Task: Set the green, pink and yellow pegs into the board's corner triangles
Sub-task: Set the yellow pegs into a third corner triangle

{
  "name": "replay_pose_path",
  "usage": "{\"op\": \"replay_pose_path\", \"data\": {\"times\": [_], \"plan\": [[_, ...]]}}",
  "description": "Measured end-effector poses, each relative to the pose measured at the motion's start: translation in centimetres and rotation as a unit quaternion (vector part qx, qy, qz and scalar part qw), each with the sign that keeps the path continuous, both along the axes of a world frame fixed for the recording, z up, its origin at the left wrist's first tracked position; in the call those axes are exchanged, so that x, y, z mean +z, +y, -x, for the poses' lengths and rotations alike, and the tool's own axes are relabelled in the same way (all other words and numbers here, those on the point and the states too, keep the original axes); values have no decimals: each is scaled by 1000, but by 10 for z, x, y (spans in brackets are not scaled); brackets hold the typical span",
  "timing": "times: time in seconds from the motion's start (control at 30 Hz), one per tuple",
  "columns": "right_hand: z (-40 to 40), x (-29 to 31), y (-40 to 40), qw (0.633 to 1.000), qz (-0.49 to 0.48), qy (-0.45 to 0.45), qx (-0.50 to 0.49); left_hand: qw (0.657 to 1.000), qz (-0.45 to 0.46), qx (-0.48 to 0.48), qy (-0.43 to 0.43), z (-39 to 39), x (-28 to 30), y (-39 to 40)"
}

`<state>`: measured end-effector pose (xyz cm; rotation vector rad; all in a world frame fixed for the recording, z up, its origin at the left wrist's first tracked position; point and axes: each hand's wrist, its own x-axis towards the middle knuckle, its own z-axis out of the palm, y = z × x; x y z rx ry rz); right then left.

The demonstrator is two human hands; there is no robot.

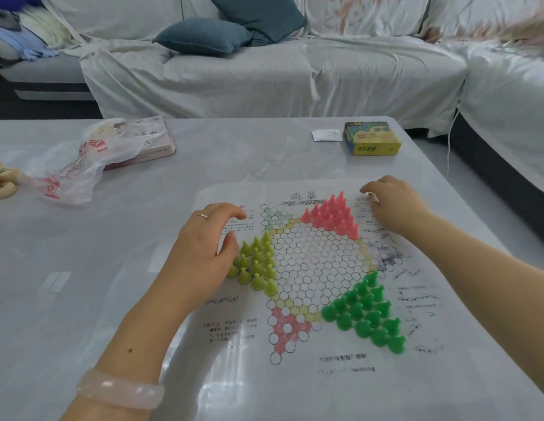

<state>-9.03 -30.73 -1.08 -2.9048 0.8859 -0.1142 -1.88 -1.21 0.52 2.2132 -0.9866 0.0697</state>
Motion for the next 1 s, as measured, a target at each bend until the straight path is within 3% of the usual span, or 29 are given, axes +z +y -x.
{"op": "replay_pose_path", "data": {"times": [0.2, 0.3, 0.4, 0.5, 0.6, 1.0], "plan": [[-2, -3, -3, 1000, 7, -26, -16, 1000, -7, -4, 0, -1, -1, 2], [4, 9, 7, 993, -38, -111, -15, 1000, -7, -8, -5, -2, -1, 2], [19, 33, 39, 978, -78, -183, 60, 1000, -7, -11, -2, -1, 0, 1], [39, 46, 82, 970, -124, -72, 196, 1000, -5, -16, -1, 2, 0, 0], [45, 34, 102, 961, -91, 34, 258, 1000, -1, -19, 3, 6, 0, -1], [53, 15, 108, 968, -86, 9, 235, 1000, 1, -13, 7, 8, -1, 0]]}}
